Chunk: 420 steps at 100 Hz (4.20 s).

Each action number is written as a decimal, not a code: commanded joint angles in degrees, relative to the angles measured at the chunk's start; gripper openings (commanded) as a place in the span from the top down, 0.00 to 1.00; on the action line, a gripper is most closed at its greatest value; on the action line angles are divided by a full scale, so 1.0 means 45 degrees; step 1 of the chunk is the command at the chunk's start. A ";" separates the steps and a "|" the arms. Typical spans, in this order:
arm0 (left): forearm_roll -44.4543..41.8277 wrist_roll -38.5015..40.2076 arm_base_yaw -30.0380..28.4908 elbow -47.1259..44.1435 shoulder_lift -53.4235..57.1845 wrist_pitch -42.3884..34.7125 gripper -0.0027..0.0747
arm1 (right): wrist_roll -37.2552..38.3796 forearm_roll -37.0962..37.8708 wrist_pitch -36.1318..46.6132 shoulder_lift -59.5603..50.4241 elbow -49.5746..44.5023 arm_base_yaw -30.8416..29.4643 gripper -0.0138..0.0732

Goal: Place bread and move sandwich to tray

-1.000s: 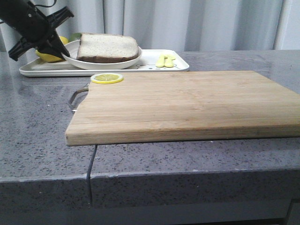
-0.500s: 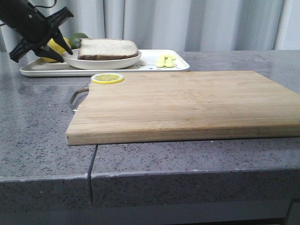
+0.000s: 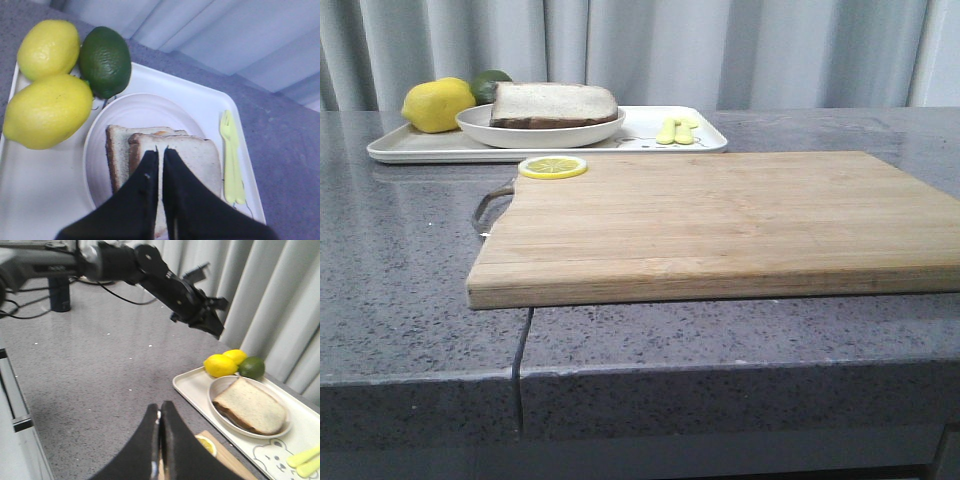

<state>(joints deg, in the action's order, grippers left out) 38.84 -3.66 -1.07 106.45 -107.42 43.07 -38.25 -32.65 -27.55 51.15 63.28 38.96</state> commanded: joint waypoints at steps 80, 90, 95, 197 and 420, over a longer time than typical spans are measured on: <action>-0.0626 -0.3422 0.0110 -1.1419 1.2168 -0.1436 0.99 | 0.0587 -0.0169 0.3056 -0.9130 -0.7945 -0.0546 0.91; -0.0626 -0.3446 0.0110 -1.2820 1.3835 -0.1458 0.99 | 0.0587 -0.0169 0.3056 -0.9576 -0.8192 -0.0868 0.91; -0.0626 -0.3446 0.0110 -1.3454 1.4618 -0.1458 0.99 | 0.0587 -0.0169 0.3056 -0.9735 -0.8319 -0.0988 0.91; -0.0544 -0.3420 0.0110 -1.8113 2.1614 -0.1175 0.99 | 0.0575 -0.0231 0.3189 -1.1524 -1.0232 -0.1411 0.91; -0.8049 0.1706 0.0295 -2.3842 2.4332 -0.6143 0.99 | 0.0575 -0.0231 0.3199 -1.1524 -1.0232 -0.1411 0.91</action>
<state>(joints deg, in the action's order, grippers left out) 1.84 3.39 0.08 -0.05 0.26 18.61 -35.75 -32.85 -17.29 -0.67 15.96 32.93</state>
